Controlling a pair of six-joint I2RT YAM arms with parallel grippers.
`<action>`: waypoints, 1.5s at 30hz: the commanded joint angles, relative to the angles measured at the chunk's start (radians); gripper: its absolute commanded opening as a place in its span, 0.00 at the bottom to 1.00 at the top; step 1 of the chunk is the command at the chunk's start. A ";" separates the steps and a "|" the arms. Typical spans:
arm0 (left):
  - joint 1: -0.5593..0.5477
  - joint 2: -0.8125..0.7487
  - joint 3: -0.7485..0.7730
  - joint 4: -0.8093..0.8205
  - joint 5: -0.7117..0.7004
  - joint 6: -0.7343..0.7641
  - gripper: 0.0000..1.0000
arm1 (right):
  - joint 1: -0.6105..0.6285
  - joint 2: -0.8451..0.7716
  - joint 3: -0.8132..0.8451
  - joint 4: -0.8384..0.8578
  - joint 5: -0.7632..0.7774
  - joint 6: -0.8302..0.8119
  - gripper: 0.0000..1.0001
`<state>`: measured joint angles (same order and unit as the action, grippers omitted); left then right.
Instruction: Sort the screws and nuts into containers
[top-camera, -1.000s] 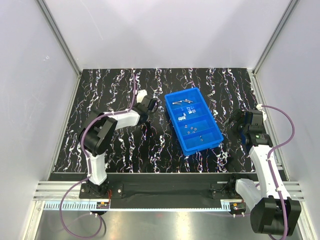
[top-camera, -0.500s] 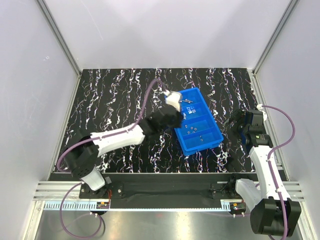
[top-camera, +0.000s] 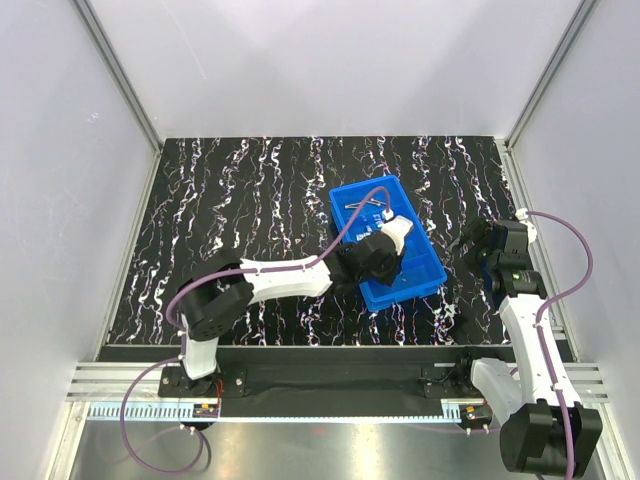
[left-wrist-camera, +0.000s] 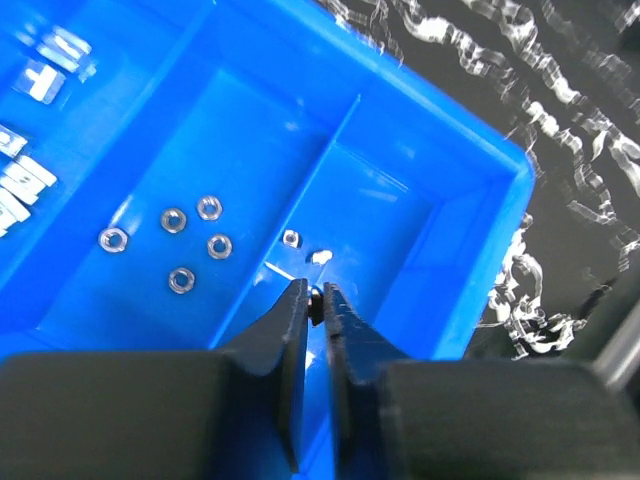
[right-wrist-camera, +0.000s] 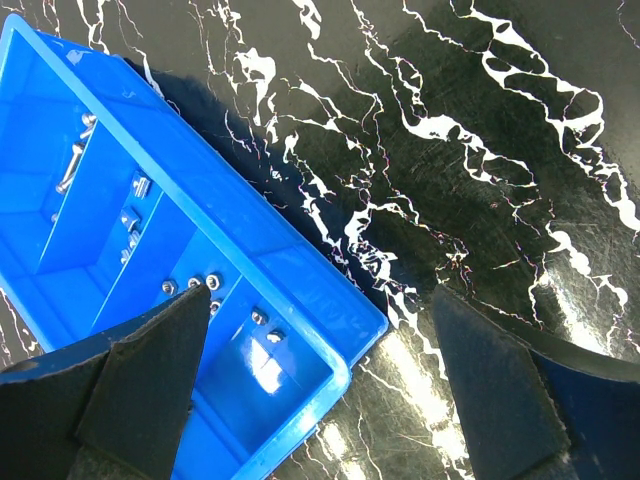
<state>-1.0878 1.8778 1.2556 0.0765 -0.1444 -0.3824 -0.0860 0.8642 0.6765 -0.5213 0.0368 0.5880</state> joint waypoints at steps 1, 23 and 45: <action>-0.007 -0.003 0.077 -0.023 -0.009 0.046 0.30 | 0.003 -0.011 0.005 -0.002 0.023 -0.016 1.00; 0.450 -0.301 -0.190 -0.238 -0.267 -0.208 0.73 | 0.005 0.064 0.018 0.053 -0.058 -0.004 1.00; 0.456 0.081 0.021 -0.274 -0.314 -0.164 0.54 | 0.003 0.056 0.015 0.032 -0.041 -0.010 1.00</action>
<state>-0.6323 1.9434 1.2263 -0.2314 -0.4297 -0.5606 -0.0860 0.9211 0.6765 -0.5026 -0.0120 0.5884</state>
